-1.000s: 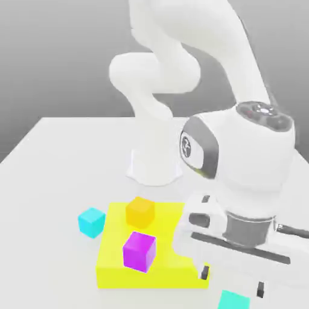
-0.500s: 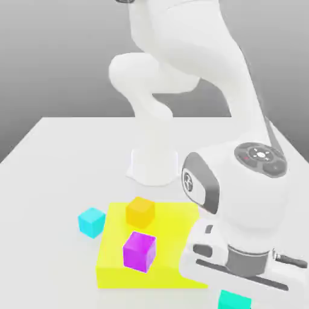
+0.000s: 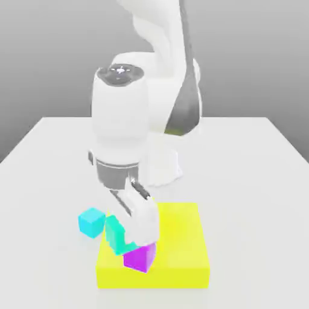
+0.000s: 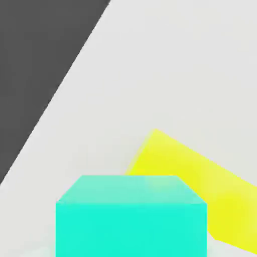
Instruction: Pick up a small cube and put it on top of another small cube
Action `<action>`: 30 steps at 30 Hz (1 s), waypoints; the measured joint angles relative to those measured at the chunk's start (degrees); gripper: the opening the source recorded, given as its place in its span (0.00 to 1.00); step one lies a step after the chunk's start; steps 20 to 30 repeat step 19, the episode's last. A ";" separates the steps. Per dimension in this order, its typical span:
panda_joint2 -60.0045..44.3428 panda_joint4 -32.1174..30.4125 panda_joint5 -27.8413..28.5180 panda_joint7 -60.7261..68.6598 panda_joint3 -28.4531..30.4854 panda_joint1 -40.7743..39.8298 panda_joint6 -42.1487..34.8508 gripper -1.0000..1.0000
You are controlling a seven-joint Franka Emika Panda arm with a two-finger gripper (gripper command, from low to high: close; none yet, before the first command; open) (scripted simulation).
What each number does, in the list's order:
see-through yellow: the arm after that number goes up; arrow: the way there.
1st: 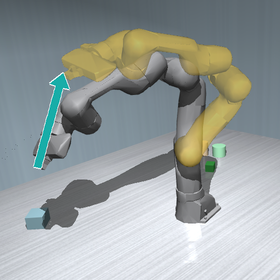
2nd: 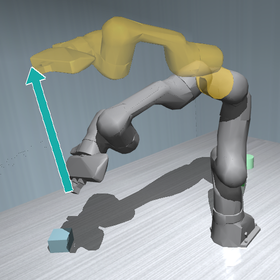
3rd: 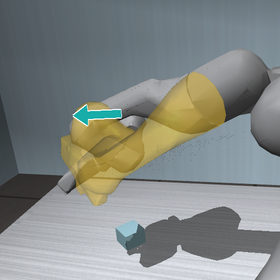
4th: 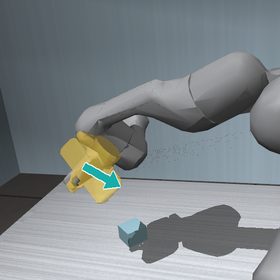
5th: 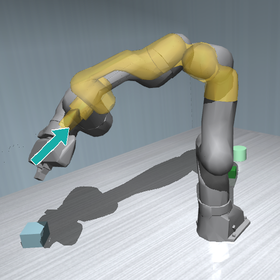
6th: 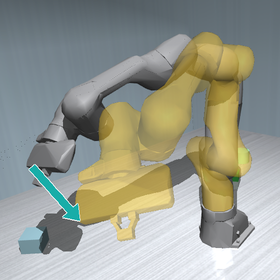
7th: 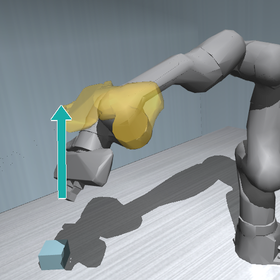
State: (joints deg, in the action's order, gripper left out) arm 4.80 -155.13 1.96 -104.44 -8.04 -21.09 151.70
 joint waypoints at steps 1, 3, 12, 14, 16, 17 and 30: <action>1.96 -2.08 -0.75 -1.13 0.75 -0.79 0.24 0.00; 5.94 -6.27 -2.15 -3.44 2.58 -2.85 0.75 0.00; 6.58 -16.60 -2.57 -11.58 5.73 -11.37 8.79 0.00; 2.59 -16.49 -2.18 -11.90 5.67 -11.60 12.64 0.00; -1.48 -16.35 -2.01 -12.02 5.68 -11.63 16.57 0.00; -2.91 -16.30 -2.03 -12.01 5.68 -11.61 17.95 1.00; -2.91 -16.30 -2.03 -12.01 5.68 -11.61 17.95 1.00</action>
